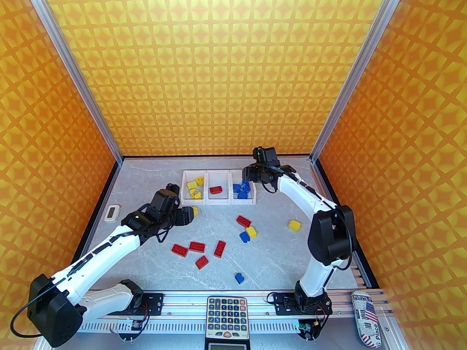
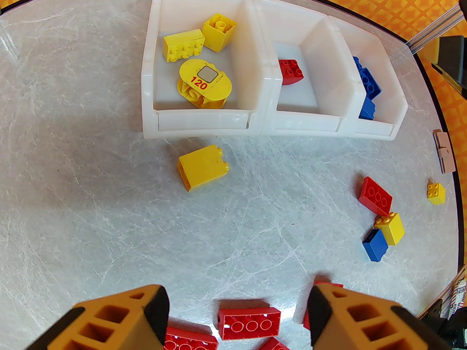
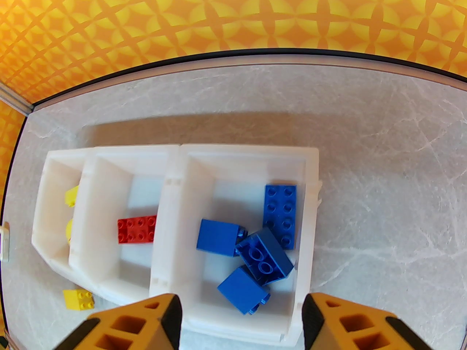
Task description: Sort the legos into containers by color
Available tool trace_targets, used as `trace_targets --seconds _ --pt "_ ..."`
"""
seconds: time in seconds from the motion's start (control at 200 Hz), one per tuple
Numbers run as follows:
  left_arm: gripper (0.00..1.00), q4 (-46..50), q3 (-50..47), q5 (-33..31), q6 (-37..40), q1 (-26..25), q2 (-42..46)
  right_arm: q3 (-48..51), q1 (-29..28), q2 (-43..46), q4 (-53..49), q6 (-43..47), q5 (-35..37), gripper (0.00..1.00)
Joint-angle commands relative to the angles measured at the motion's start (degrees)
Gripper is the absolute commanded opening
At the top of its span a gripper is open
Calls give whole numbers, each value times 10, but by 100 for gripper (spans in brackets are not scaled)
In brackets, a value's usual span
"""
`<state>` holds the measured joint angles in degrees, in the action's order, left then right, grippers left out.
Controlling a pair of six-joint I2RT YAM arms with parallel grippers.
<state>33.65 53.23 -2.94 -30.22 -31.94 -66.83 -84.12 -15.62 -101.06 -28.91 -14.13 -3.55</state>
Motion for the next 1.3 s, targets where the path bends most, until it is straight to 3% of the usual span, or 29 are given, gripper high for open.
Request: trace_targets --seconds 0.0,0.18,0.435,0.795,0.97,1.295 --pt "68 10 -8 13 -16 -7 1 45 0 51 12 9 -20 59" --pt "68 32 -16 12 -45 -11 4 146 -11 118 54 5 -41 59" --pt "67 59 -62 -6 -167 -45 21 236 -50 163 94 -3 -54 59" --pt "67 61 -148 -75 -398 -159 70 231 -64 165 97 -2 -77 58" --pt "68 70 -162 -87 -441 -183 40 241 -66 171 100 -2 -80 58" --pt "73 15 -219 -97 -485 -178 43 244 -67 170 98 0 -84 58"
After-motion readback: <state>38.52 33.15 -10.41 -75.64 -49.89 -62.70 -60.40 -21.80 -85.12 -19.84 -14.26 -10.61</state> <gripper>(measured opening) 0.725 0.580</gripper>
